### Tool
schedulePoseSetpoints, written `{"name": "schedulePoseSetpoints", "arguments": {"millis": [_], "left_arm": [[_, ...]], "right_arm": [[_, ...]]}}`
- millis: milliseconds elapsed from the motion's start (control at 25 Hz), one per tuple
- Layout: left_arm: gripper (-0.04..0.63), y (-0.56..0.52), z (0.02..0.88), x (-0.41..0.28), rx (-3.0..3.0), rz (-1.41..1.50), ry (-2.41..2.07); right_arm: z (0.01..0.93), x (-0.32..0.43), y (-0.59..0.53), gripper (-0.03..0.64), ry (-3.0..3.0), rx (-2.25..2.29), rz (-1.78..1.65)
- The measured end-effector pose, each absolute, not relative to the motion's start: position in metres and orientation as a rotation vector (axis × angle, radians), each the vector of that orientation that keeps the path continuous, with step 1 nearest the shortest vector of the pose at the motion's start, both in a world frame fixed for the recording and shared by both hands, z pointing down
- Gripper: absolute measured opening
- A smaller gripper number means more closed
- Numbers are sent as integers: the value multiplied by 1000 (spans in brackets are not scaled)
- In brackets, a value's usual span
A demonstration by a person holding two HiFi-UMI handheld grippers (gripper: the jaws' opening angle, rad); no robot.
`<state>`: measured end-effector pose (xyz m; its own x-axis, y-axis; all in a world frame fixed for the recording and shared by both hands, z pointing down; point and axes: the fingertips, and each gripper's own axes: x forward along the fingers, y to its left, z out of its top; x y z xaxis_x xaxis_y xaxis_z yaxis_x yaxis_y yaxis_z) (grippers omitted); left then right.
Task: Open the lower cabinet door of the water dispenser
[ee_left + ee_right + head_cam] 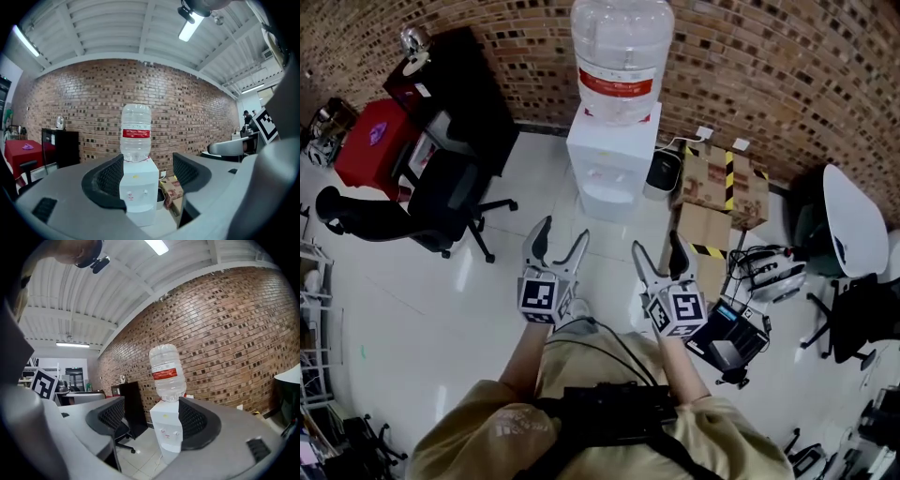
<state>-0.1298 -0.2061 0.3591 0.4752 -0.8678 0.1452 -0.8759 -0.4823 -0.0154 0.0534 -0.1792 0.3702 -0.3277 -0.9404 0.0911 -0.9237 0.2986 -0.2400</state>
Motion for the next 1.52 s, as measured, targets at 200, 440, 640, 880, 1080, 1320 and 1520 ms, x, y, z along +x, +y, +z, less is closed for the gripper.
{"name": "schedulePoseSetpoints", "arguments": {"millis": [200, 440, 640, 880, 1080, 1320, 1520], "left_arm": [[324, -237, 384, -159, 2652, 237, -1474], [324, -258, 443, -172, 2605, 307, -1384], [324, -269, 504, -169, 2534, 341, -1403], [324, -306, 625, -160, 2514, 304, -1486], [324, -337, 739, -151, 2533, 305, -1497], [324, -366, 830, -155, 2559, 310, -1497], [324, -375, 858, -167, 2530, 352, -1494]], "right_arm": [[402, 41, -218, 368, 2462, -1895, -373], [488, 39, -243, 368, 2535, -2014, -502], [591, 34, -262, 368, 2721, -1947, -669], [772, 44, -317, 368, 2841, -1883, -745], [946, 78, -374, 368, 2800, -1929, -860], [1067, 97, -453, 336, 2842, -1965, -841], [1087, 100, -499, 324, 2866, -1908, -790]]}}
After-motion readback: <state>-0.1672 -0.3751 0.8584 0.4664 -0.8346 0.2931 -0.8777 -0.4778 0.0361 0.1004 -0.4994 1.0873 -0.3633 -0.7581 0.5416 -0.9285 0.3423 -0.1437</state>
